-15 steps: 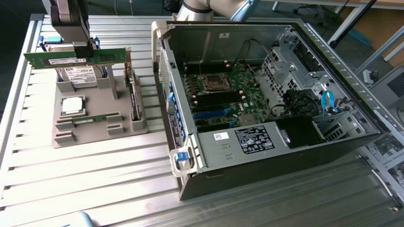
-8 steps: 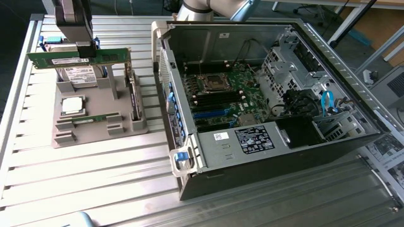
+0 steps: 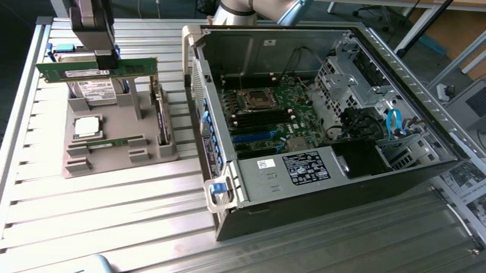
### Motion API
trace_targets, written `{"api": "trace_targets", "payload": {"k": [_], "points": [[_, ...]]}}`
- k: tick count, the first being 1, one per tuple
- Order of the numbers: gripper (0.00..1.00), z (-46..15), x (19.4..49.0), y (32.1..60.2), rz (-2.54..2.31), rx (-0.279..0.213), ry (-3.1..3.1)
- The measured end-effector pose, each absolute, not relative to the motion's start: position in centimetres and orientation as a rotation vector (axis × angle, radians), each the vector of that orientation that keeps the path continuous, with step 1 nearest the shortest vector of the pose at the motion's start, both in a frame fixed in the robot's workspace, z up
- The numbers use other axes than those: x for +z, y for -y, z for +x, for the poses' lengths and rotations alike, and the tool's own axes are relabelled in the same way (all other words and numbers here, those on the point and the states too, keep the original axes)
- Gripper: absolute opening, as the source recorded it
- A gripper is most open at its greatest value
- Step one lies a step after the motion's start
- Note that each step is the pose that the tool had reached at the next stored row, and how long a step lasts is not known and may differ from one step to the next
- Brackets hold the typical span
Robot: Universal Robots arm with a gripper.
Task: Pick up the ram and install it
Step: 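Pick up the ram and move it above insertion slot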
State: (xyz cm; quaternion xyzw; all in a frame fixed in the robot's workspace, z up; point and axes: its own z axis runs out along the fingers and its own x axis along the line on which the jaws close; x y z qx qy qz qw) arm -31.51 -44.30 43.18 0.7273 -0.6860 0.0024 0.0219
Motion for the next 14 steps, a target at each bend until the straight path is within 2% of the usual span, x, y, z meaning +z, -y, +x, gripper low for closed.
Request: {"api": "trace_targets", "payload": {"k": [14], "points": [[0.13, -30.72, 43.18, 44.3, 2.251, 0.003, 2.123]]}}
